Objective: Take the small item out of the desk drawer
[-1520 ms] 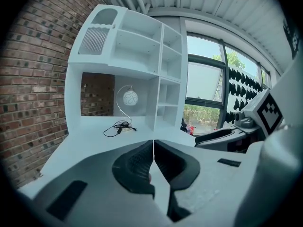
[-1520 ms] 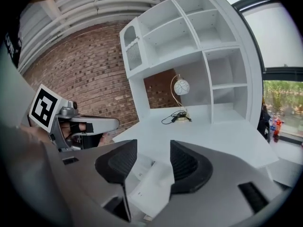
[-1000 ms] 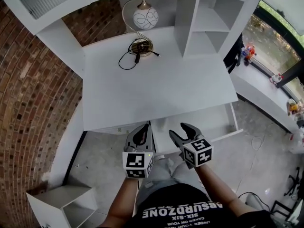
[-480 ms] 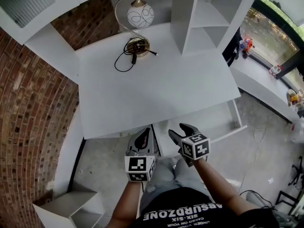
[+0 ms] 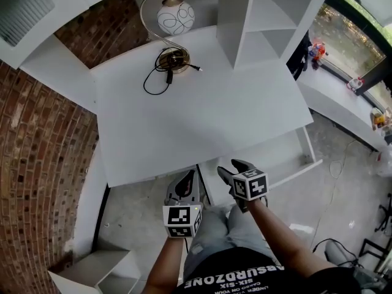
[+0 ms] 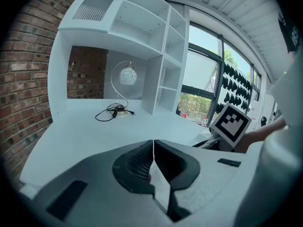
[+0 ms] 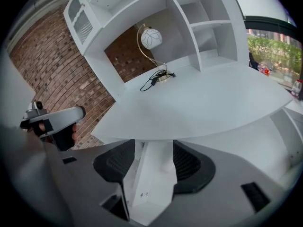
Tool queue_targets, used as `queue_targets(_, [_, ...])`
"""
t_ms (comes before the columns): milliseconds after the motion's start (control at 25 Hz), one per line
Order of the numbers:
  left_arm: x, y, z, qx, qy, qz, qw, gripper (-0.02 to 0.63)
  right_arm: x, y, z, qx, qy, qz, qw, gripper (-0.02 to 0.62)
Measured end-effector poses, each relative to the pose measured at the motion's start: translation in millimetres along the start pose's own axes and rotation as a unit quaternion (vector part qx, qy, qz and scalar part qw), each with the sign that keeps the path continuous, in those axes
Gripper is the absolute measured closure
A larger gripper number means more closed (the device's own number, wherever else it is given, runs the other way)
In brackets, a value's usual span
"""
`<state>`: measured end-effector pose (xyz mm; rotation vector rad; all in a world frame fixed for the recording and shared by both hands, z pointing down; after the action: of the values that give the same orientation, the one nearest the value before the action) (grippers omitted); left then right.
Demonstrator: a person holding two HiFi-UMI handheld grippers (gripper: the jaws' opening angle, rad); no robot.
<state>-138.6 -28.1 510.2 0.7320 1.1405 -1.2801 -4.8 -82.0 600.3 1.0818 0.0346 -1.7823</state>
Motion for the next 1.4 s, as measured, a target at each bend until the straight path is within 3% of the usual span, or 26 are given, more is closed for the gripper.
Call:
queue_targets(560, [-19,-5,13,-0.004,-0.020,-0.004,0.9998,0.595,-34,27,42,-0.016,-0.049,0.054,0.997,0.364])
queue_targets(720, [-20,-5,15,-0.006,-0.022,-0.003,0.9997,0.594,-43,36,52,-0.025,-0.060,0.106,0.992,0.364])
queue_targets(1400, [-40,-11,24,-0.001,-0.037,-0.004,0.9993,0.595,-70,61,100,-0.057,-0.082,0.142,0.985,0.364])
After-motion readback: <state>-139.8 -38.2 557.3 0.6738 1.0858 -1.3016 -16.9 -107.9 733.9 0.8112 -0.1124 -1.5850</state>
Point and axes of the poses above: the fingertips, and each gripper's own axes: z forward along the fingers, y to its right, x out of its top, the point moved 4 cm from there along -z, backward along the fingers, and after that the axes turned 11 degrees about y, right-handed, at the moved point
